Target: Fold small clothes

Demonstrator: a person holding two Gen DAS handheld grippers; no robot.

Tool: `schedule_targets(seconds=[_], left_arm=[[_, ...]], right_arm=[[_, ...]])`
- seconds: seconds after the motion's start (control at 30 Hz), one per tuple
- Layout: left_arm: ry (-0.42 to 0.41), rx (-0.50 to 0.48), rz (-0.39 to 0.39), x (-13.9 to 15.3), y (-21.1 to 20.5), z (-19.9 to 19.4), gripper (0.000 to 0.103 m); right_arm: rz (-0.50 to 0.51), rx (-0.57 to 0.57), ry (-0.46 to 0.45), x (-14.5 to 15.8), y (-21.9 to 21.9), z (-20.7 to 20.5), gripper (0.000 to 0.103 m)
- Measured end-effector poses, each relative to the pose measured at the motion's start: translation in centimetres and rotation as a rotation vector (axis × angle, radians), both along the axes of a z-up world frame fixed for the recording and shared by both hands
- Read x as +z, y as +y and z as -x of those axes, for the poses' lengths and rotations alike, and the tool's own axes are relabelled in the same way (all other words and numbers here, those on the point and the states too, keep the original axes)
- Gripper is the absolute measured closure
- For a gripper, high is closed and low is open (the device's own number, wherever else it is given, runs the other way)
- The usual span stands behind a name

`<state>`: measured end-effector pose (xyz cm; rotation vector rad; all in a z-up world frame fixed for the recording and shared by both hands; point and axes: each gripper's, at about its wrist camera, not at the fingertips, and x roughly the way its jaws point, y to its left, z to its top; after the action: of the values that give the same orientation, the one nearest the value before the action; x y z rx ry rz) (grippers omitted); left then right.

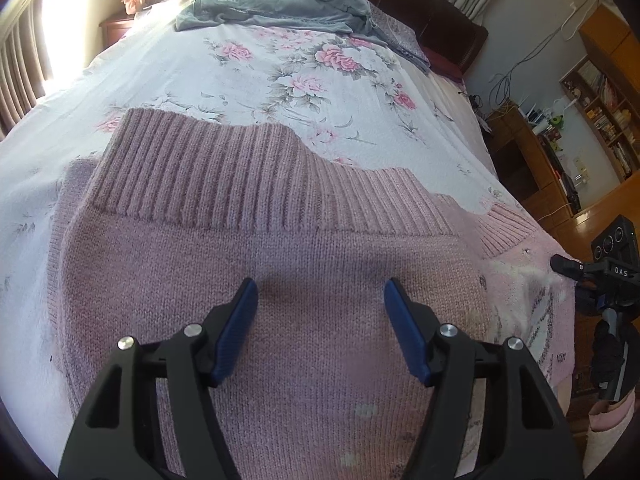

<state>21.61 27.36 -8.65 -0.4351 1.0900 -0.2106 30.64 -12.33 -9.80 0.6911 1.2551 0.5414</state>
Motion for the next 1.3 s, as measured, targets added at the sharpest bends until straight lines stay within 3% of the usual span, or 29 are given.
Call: schedule_targets(seconds=[0.17, 0.3, 0.6, 0.73, 0.93, 0.97, 1.13, 1.3], left_arm=[[-0.033, 0.023, 0.093, 1.7, 3.0, 2.1, 0.038], [-0.038, 0.064, 0.156, 1.8, 5.7, 3.5, 0.037], [-0.035, 0.169, 0.231, 0.8, 10.8, 5.6, 0.038], [-0.034, 0.189, 0.244, 0.6, 12.1, 6.1, 0.038], [-0.036, 0.209, 0.265, 0.7, 13.1, 6.4, 0.038], [-0.038, 0.211, 0.269, 0.8, 13.3, 6.6, 0.038], [-0.047, 0.215, 0.264, 1.2, 13.9, 6.8, 0.037], [-0.040, 0.220, 0.263, 1.2, 14.8, 7.1, 0.037]], right_arm=[[0.078, 0.154, -0.123, 6.3, 8.1, -0.3, 0.080], [0.137, 0.287, -0.181, 8.3, 15.3, 0.0, 0.080], [0.301, 0.477, -0.131, 3.3, 26.7, 2.0, 0.082], [0.329, 0.486, -0.086, 0.5, 28.5, 2.2, 0.081], [0.314, 0.511, -0.059, -1.1, 29.9, 2.4, 0.061], [0.308, 0.518, -0.063, -0.9, 30.0, 2.5, 0.054], [0.104, 0.550, -0.062, 1.9, 28.8, 3.9, 0.052], [0.160, 0.561, -0.201, 5.6, 26.2, 7.1, 0.051]])
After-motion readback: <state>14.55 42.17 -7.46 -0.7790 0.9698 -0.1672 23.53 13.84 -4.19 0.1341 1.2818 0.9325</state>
